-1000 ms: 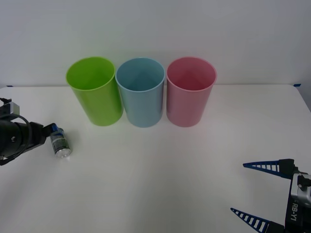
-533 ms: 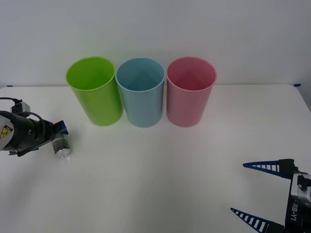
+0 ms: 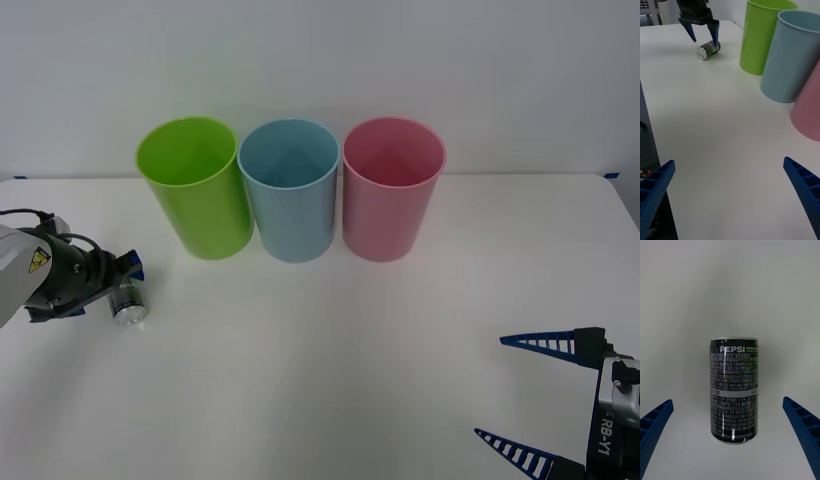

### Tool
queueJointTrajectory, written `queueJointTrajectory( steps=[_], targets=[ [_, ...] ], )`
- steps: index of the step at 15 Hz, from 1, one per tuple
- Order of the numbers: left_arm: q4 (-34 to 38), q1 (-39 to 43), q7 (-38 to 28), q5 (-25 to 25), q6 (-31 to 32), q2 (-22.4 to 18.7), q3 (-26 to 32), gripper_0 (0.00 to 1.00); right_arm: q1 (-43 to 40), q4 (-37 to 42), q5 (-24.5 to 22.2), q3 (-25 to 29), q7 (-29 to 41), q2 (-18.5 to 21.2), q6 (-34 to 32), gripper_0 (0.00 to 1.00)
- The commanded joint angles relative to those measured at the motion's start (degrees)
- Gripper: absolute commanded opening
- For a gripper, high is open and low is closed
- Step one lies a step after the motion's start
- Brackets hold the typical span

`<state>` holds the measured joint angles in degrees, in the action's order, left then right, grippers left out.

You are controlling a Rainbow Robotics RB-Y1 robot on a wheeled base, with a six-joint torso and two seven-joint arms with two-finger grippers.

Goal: Put cans in the blue bin and PET bottles in the pink bin and trash in the green bin.

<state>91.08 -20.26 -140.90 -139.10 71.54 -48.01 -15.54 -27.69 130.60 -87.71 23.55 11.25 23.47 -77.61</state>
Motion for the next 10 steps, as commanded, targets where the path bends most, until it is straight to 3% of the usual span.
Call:
queueJointTrajectory(
  steps=[1, 5, 10],
  targets=[
    [-2.0, -1.4, 0.0, 0.7, 0.0, 0.1, -1.4, 1.0, 0.0, 0.0, 0.0, 0.0, 0.0, 0.0, 0.0, 1.0],
    [-7.7, -3.5, 0.3, 0.7, -0.2, 2.7, -1.5, 1.0, 0.0, 0.0, 0.0, 0.0, 0.0, 0.0, 0.0, 1.0],
    [-9.0, -3.6, 0.4, 0.8, -0.5, 3.4, -1.5, 0.99, 0.0, 0.0, 0.0, 0.0, 0.0, 0.0, 0.0, 1.0]
  ],
)
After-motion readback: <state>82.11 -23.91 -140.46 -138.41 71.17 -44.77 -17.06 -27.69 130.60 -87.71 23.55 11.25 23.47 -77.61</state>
